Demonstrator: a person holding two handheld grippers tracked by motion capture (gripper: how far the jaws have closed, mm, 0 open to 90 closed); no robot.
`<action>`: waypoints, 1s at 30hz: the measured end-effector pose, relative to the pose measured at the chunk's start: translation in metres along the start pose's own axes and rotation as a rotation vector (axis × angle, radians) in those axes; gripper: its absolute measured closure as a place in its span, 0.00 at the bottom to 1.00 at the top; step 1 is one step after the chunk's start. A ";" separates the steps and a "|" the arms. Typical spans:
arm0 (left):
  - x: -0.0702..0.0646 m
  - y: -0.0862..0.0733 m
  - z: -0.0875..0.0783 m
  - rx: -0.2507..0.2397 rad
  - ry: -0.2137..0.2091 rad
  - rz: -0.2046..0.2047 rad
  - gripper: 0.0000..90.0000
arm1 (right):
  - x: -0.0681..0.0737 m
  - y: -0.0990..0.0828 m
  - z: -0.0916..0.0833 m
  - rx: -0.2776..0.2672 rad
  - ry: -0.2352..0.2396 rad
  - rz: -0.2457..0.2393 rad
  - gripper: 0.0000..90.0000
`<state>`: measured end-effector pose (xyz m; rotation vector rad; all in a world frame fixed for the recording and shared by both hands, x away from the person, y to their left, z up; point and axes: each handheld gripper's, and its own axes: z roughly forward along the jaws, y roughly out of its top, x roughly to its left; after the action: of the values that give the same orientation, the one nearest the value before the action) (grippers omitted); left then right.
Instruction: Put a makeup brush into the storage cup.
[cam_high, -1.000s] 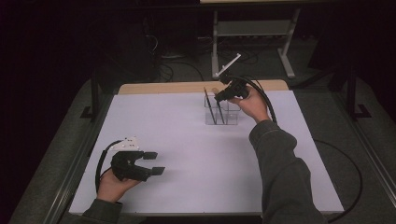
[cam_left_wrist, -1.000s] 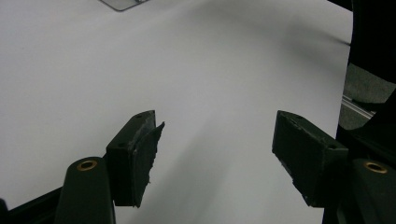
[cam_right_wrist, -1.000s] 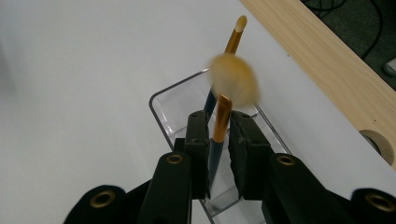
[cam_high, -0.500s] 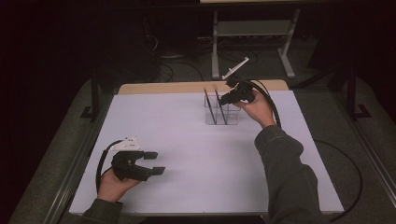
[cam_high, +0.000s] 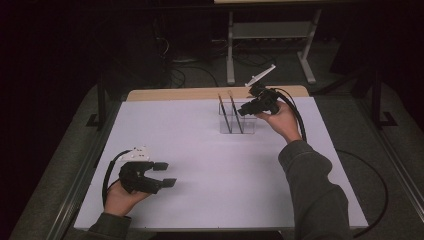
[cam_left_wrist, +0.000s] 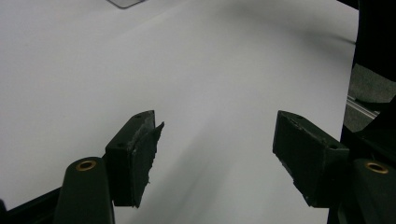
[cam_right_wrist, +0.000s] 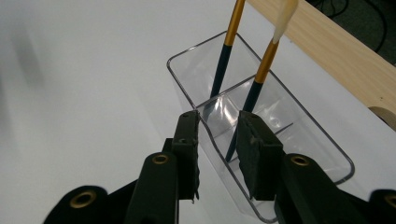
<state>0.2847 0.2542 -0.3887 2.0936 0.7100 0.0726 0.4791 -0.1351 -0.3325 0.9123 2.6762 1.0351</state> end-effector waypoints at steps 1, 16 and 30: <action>0.000 0.000 0.000 0.000 0.000 -0.001 0.33 | 0.001 -0.001 -0.001 -0.009 -0.003 0.009 0.75; 0.001 -0.001 -0.001 0.000 0.011 -0.012 0.33 | 0.001 -0.014 -0.013 -0.035 0.010 0.042 0.67; 0.002 -0.002 -0.002 -0.003 0.014 -0.011 0.32 | 0.002 -0.030 -0.016 -0.056 0.014 0.061 0.59</action>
<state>0.2848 0.2577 -0.3890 2.0885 0.7294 0.0825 0.4576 -0.1603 -0.3397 0.9860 2.6311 1.1270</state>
